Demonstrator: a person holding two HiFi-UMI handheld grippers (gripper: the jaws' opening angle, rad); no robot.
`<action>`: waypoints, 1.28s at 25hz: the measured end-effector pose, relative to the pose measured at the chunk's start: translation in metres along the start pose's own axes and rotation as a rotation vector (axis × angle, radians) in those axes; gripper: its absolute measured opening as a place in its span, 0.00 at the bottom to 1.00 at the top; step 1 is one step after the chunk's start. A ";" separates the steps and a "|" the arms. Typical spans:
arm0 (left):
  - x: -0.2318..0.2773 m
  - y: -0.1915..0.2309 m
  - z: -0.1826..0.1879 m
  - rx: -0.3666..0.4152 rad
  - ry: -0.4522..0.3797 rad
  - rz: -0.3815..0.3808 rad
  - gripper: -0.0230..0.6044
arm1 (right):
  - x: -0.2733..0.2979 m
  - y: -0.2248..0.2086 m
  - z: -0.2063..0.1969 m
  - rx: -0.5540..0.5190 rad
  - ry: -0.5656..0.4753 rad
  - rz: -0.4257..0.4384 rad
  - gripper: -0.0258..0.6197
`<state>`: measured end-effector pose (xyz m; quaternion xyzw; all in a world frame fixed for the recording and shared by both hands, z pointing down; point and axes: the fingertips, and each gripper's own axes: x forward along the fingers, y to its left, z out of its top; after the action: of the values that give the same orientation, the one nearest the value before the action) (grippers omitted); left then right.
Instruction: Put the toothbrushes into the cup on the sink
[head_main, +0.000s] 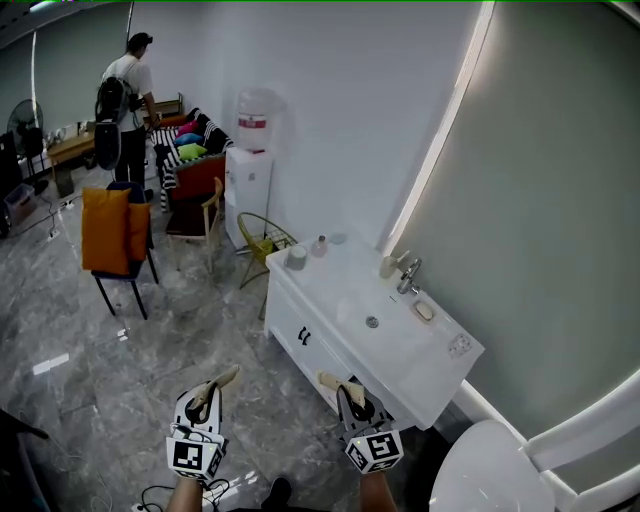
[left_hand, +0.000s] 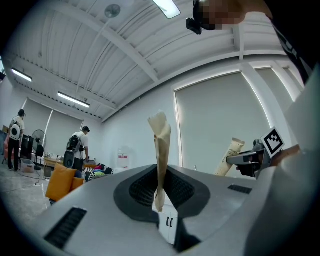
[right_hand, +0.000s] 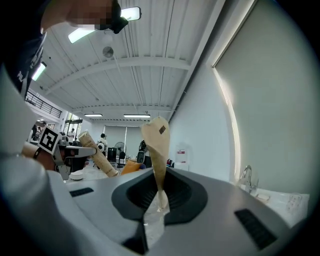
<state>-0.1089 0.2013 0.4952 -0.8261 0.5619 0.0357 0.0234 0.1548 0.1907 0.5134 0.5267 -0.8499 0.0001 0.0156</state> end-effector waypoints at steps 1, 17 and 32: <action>0.006 -0.002 -0.002 -0.001 0.010 0.006 0.11 | 0.004 -0.006 -0.002 0.004 0.002 0.004 0.11; 0.053 -0.005 0.001 -0.001 0.014 -0.011 0.11 | 0.035 -0.043 -0.003 0.021 0.008 -0.004 0.11; 0.070 0.031 0.010 -0.002 -0.013 -0.054 0.11 | 0.065 -0.021 0.011 0.003 -0.003 -0.033 0.11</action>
<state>-0.1128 0.1257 0.4794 -0.8407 0.5393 0.0409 0.0270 0.1440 0.1229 0.5037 0.5407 -0.8411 0.0004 0.0136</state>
